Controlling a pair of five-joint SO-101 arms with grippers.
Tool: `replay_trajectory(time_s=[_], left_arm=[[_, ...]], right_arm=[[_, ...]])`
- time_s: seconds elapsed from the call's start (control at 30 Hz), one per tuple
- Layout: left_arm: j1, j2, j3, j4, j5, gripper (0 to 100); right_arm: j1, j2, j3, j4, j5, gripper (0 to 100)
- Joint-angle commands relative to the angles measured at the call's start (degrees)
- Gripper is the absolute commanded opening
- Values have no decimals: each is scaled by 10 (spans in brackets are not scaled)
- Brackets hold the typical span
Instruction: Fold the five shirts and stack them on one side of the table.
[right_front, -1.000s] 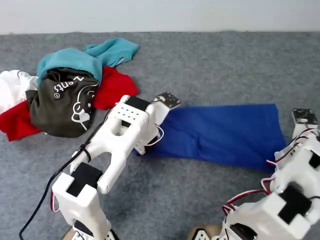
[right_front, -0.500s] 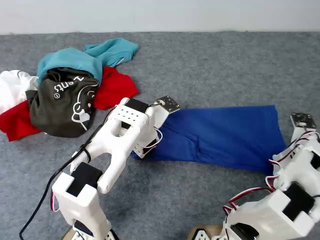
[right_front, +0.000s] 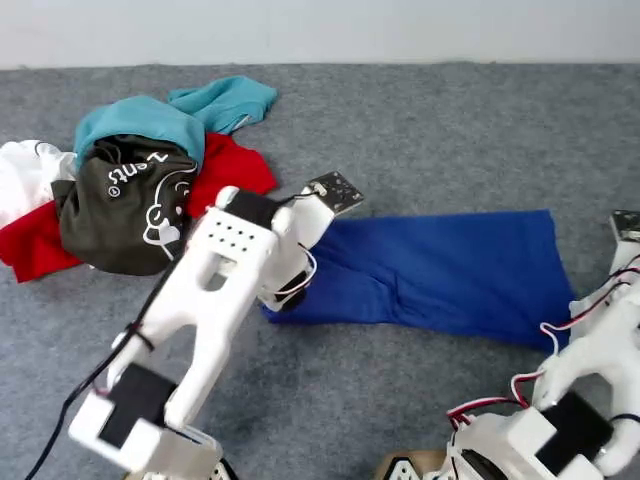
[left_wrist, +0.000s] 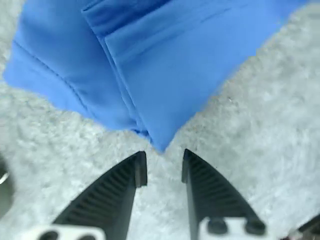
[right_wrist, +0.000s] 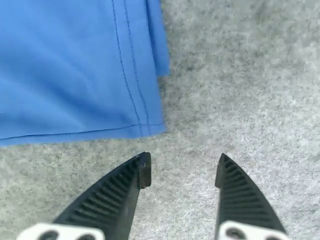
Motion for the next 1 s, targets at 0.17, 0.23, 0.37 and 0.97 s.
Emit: replay_trajectory(time_s=[0.17,0.23,0.37,0.97], left_arm=[[-50,-61,-14,-47,21,130],[-63,-61,-14,-64,43,130],[-69,-61,-14,-62,47,130],[-69,-61,-12,-63,47,130]], right_arm=[[-36,-18,-29,-95,-45,227],[-49,-3,-29,-155,-116,227],[-98,38,-29,-216,-190,226],[-138,174,-30,-270,-180,225]])
